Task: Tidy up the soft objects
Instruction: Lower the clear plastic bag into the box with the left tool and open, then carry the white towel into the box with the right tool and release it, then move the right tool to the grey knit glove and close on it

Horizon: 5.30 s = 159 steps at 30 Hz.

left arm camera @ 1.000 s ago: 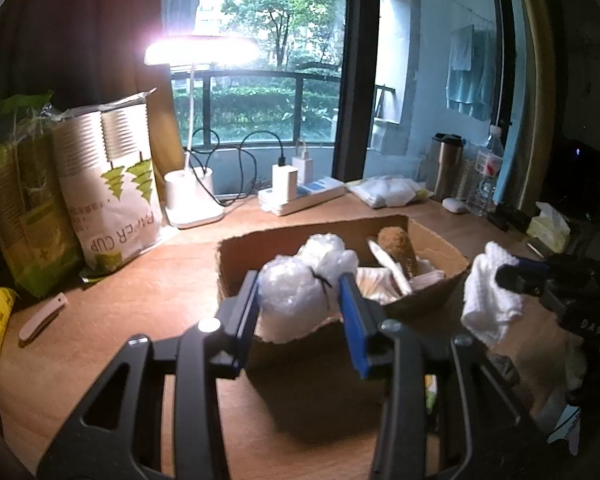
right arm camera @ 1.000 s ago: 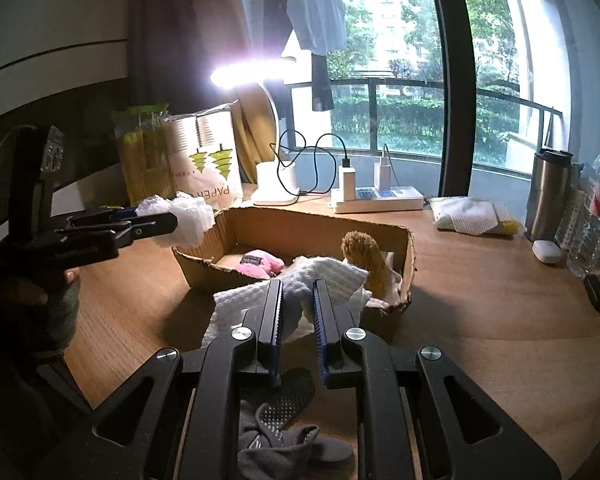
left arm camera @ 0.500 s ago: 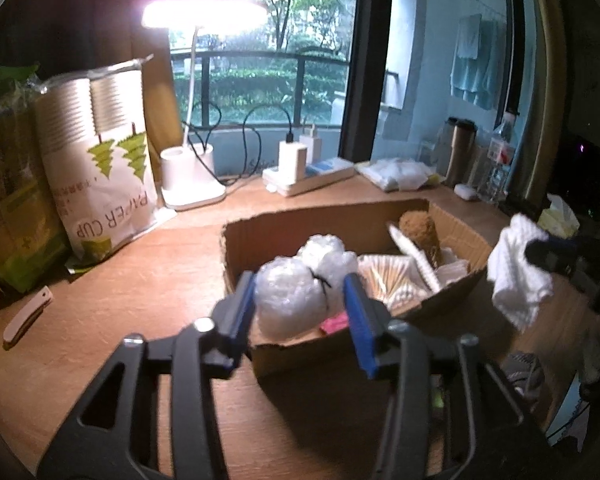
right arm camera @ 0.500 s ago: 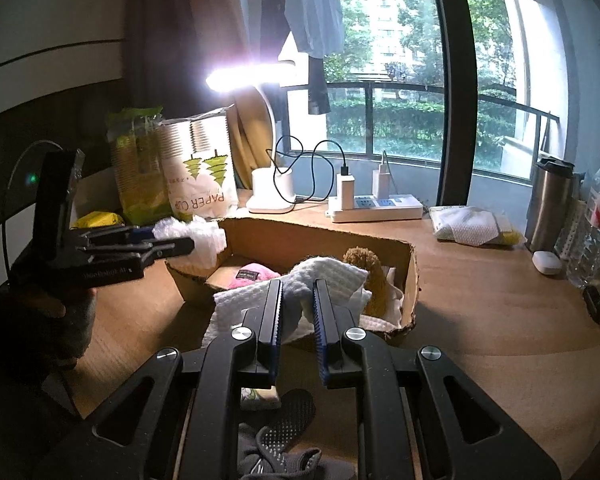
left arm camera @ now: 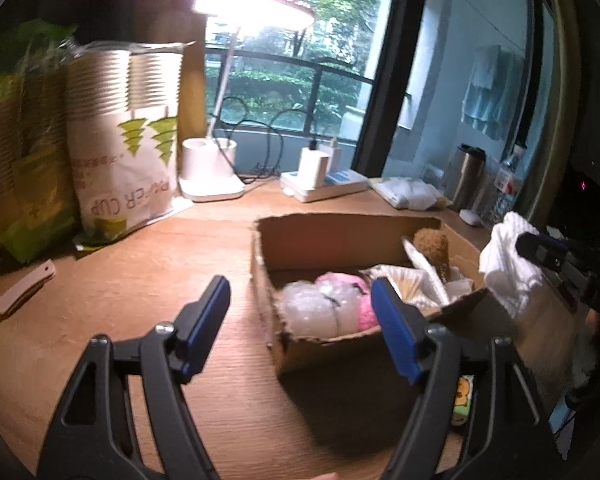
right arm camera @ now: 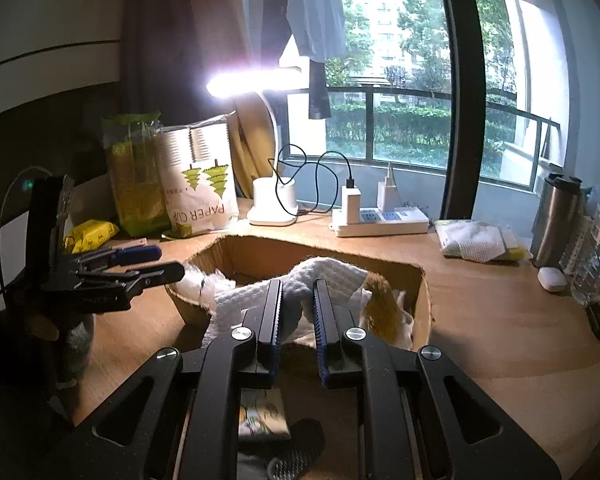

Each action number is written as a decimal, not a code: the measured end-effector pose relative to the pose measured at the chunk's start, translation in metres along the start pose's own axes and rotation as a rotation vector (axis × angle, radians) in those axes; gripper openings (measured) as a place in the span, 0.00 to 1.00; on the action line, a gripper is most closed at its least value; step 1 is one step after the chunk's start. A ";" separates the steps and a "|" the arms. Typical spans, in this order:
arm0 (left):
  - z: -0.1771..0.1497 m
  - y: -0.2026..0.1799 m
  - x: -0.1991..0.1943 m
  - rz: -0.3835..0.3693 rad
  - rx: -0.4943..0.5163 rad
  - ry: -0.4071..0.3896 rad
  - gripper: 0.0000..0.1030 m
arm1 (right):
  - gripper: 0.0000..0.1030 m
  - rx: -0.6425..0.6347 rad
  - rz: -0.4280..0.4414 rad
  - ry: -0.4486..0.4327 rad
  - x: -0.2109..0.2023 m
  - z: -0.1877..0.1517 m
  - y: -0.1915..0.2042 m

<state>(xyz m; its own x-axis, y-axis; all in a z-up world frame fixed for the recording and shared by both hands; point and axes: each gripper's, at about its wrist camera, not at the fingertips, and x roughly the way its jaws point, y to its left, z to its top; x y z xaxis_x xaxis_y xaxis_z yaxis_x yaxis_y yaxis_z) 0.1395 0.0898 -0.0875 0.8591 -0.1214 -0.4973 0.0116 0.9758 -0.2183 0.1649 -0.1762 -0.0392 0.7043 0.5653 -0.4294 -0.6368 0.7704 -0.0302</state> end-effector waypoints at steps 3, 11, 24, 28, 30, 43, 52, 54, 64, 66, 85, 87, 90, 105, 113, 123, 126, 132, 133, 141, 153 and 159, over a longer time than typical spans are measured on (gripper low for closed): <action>0.000 0.009 0.001 0.004 -0.024 -0.001 0.72 | 0.15 -0.010 0.001 0.000 0.010 0.007 0.006; -0.003 0.026 0.008 0.016 -0.090 0.008 0.72 | 0.15 0.007 0.002 0.001 0.040 0.024 0.019; -0.005 0.042 0.005 0.021 -0.166 -0.020 0.72 | 0.15 0.047 -0.018 0.058 0.097 0.040 0.037; -0.005 0.047 0.004 0.032 -0.188 -0.029 0.72 | 0.15 0.072 -0.023 0.085 0.115 0.042 0.040; -0.005 0.049 0.004 0.034 -0.194 -0.029 0.72 | 0.15 0.076 -0.026 0.098 0.123 0.042 0.044; -0.007 0.055 0.003 0.033 -0.224 -0.024 0.72 | 0.22 0.045 -0.044 0.276 0.178 0.025 0.066; -0.007 0.055 0.004 0.038 -0.222 -0.019 0.72 | 0.27 -0.011 -0.033 0.368 0.192 0.011 0.077; -0.007 0.055 0.005 0.040 -0.222 -0.018 0.72 | 0.31 0.002 -0.037 0.368 0.191 0.012 0.074; -0.006 0.050 0.005 0.046 -0.193 -0.028 0.72 | 0.57 0.035 -0.034 0.283 0.166 0.023 0.066; -0.006 0.049 0.006 0.048 -0.185 -0.027 0.72 | 0.57 0.032 -0.040 0.272 0.161 0.025 0.064; -0.008 0.030 0.008 0.028 -0.100 -0.016 0.72 | 0.57 0.038 -0.065 0.195 0.093 0.030 0.041; -0.009 0.026 0.006 0.031 -0.090 -0.015 0.72 | 0.57 0.038 -0.067 0.193 0.087 0.028 0.039; -0.010 0.020 0.002 0.018 -0.083 -0.012 0.72 | 0.57 0.031 -0.073 0.187 0.077 0.024 0.035; -0.031 -0.034 -0.014 -0.025 -0.017 0.048 0.72 | 0.57 -0.008 -0.064 0.170 0.024 -0.010 0.024; -0.043 -0.061 -0.018 -0.046 0.011 0.081 0.72 | 0.57 0.010 -0.046 0.203 0.003 -0.043 0.021; -0.057 -0.076 -0.017 -0.037 0.038 0.133 0.72 | 0.57 0.064 -0.028 0.274 -0.003 -0.079 0.011; -0.063 -0.079 -0.017 -0.038 0.039 0.151 0.72 | 0.57 0.067 -0.015 0.294 -0.006 -0.090 0.013; -0.071 -0.086 -0.017 -0.042 0.055 0.180 0.72 | 0.59 0.082 -0.003 0.308 -0.012 -0.104 0.014; -0.071 -0.087 -0.017 -0.043 0.058 0.182 0.72 | 0.60 0.085 -0.001 0.307 -0.013 -0.106 0.013; -0.071 -0.098 -0.014 -0.046 0.090 0.197 0.72 | 0.65 0.006 -0.029 0.287 -0.016 -0.119 0.022; -0.074 -0.122 0.005 -0.066 0.151 0.231 0.72 | 0.65 0.010 -0.021 0.241 -0.023 -0.129 0.002; -0.075 -0.128 0.018 -0.054 0.176 0.268 0.72 | 0.66 0.052 -0.082 0.228 -0.027 -0.133 -0.020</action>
<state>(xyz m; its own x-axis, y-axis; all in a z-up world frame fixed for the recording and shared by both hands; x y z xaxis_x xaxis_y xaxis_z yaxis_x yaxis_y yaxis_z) 0.1154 -0.0512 -0.1317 0.6894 -0.1948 -0.6977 0.1617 0.9802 -0.1139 0.1164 -0.2458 -0.1468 0.6598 0.4239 -0.6204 -0.5597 0.8282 -0.0293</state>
